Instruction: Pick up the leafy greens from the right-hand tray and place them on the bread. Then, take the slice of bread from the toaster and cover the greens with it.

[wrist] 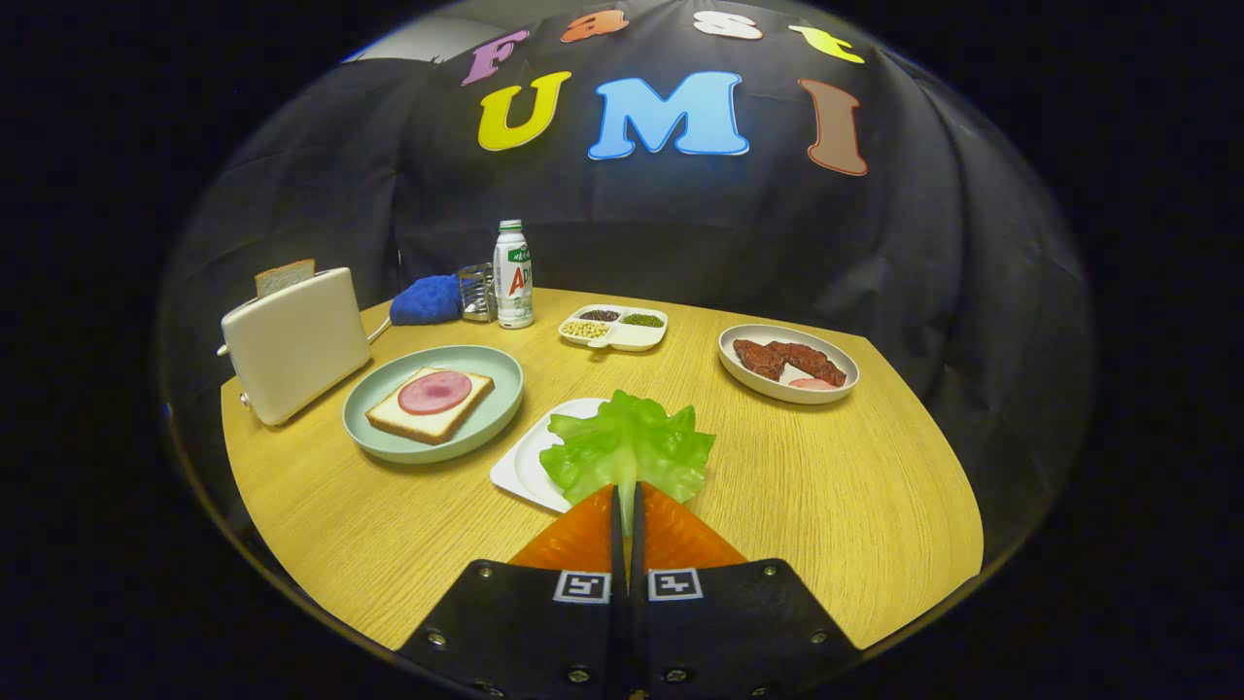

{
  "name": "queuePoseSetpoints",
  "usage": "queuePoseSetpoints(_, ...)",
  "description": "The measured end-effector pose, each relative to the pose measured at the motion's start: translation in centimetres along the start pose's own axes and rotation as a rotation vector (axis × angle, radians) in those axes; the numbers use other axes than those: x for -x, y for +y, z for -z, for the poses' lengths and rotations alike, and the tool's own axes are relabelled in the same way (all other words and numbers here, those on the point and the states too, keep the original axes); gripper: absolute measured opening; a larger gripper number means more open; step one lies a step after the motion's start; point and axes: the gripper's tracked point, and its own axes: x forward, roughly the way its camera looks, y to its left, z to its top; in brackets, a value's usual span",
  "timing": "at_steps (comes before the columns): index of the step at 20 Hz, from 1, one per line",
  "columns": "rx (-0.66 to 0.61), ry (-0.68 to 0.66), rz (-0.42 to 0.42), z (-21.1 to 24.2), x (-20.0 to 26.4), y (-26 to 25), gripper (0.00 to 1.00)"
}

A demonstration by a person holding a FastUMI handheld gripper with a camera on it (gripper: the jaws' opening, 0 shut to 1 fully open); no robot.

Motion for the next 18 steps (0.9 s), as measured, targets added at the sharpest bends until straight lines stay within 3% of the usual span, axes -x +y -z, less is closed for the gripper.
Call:
queuePoseSetpoints(11, -0.017, -0.119, -0.122, -5.4, -0.2, 6.8, 0.00)
queuePoseSetpoints(18, 0.004, -0.094, -0.235, -5.6, -3.4, 13.9, 0.00)
